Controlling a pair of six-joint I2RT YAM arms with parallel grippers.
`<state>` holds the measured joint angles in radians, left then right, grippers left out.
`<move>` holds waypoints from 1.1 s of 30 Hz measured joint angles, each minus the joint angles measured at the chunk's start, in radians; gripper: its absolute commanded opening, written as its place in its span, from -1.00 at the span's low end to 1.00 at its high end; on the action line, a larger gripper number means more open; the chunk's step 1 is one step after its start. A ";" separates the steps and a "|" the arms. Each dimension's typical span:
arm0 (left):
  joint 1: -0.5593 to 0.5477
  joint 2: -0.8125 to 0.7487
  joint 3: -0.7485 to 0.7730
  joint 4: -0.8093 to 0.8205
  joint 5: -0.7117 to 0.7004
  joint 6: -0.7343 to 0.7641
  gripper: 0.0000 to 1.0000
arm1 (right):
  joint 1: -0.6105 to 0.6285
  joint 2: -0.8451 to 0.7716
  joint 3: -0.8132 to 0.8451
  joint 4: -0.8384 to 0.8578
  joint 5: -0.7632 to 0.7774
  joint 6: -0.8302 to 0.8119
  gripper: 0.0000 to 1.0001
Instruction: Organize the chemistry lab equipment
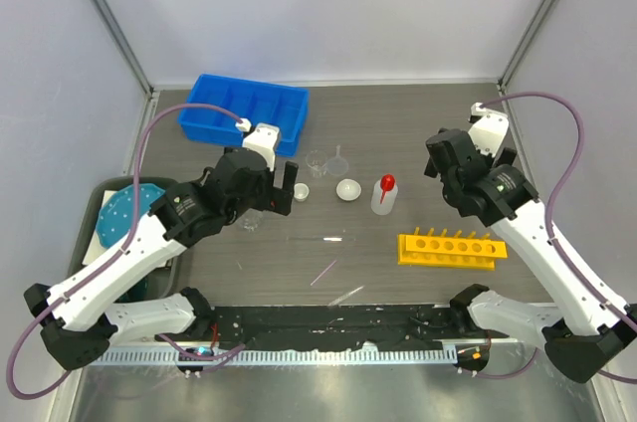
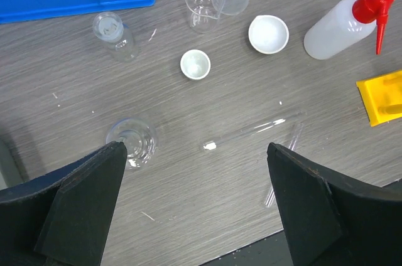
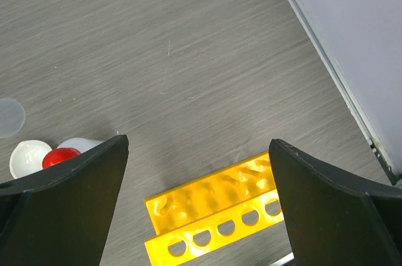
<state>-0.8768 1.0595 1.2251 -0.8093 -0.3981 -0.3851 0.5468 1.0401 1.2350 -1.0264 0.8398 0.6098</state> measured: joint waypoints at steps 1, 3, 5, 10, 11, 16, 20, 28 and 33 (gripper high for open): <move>0.000 -0.001 0.000 0.000 0.005 0.000 0.99 | 0.000 0.008 0.000 -0.005 0.000 0.012 0.99; 0.000 -0.001 -0.003 0.000 0.016 0.000 1.00 | 0.000 0.045 0.012 -0.050 0.009 0.066 0.99; 0.000 -0.005 -0.012 0.003 0.027 0.000 1.00 | 0.000 0.094 0.024 -0.110 0.016 0.128 0.99; 0.000 -0.024 -0.037 0.003 0.050 -0.002 1.00 | 0.000 0.211 0.056 -0.245 0.005 0.270 0.99; 0.000 -0.026 -0.037 0.003 0.055 -0.003 0.99 | 0.000 0.232 0.058 -0.256 -0.001 0.304 0.99; 0.000 -0.027 -0.037 -0.003 0.078 -0.020 1.00 | 0.001 0.229 -0.019 -0.270 -0.063 0.483 0.93; 0.000 -0.035 -0.037 -0.019 0.096 -0.034 0.99 | 0.002 0.095 -0.148 -0.298 -0.137 0.639 0.85; 0.000 -0.096 -0.055 -0.046 0.138 -0.036 0.99 | 0.009 -0.089 -0.332 -0.315 -0.251 0.887 0.74; 0.000 -0.111 -0.055 -0.072 0.145 -0.031 1.00 | 0.019 -0.119 -0.431 -0.322 -0.299 0.966 0.70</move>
<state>-0.8768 0.9482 1.1698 -0.8810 -0.2531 -0.4164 0.5659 0.9211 0.8036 -1.3483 0.5404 1.5761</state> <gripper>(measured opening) 0.996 0.857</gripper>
